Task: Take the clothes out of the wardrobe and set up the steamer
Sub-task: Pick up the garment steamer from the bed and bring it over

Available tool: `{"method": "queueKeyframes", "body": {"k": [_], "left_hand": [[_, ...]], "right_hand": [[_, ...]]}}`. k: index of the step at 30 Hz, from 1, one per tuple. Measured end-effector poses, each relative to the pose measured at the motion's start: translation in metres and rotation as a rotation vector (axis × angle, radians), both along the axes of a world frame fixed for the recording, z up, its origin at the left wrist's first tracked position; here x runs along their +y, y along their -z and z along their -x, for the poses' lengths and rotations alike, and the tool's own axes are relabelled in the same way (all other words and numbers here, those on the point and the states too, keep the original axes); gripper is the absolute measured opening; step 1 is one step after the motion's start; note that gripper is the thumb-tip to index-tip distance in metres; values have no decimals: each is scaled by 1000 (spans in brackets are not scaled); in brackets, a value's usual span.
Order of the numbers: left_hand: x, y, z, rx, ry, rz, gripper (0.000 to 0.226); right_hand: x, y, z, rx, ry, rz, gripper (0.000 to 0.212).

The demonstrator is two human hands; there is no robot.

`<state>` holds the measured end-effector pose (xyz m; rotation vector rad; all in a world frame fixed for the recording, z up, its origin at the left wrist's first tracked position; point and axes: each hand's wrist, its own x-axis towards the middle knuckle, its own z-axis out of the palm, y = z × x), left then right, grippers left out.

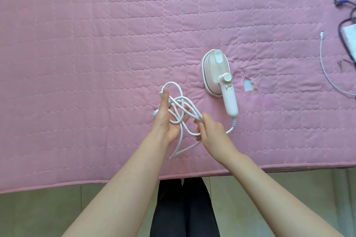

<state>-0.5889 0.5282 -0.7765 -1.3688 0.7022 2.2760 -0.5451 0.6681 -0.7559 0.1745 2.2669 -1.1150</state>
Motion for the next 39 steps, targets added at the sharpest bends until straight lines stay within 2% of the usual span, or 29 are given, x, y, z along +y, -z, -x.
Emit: {"method": "queueKeyframes", "body": {"k": [4, 8, 14, 19, 25, 28, 32, 35, 39], "left_hand": [[2, -4, 5, 61, 184, 153, 45], [7, -3, 13, 86, 260, 298, 50], [20, -3, 30, 55, 319, 377, 12], [28, 2, 50, 77, 334, 431, 12], [41, 17, 72, 156, 430, 555, 13], [49, 28, 82, 145, 505, 660, 16], [64, 42, 91, 159, 542, 750, 24], [75, 56, 96, 164, 613, 771, 35], [84, 76, 96, 110, 712, 908, 31]], "right_hand": [[-2, 0, 0, -15, -189, -144, 16], [-3, -4, 0, 20, -284, -190, 19], [11, -5, 5, 41, -249, -252, 29], [30, -16, 21, 150, -146, -287, 28], [54, -13, 48, 315, 100, -384, 24], [61, -3, 61, 195, 164, -424, 33], [60, 13, 72, 8, 197, -371, 44], [59, 21, 76, -100, 244, -348, 45], [62, 27, 78, -145, 290, -294, 40]]}}
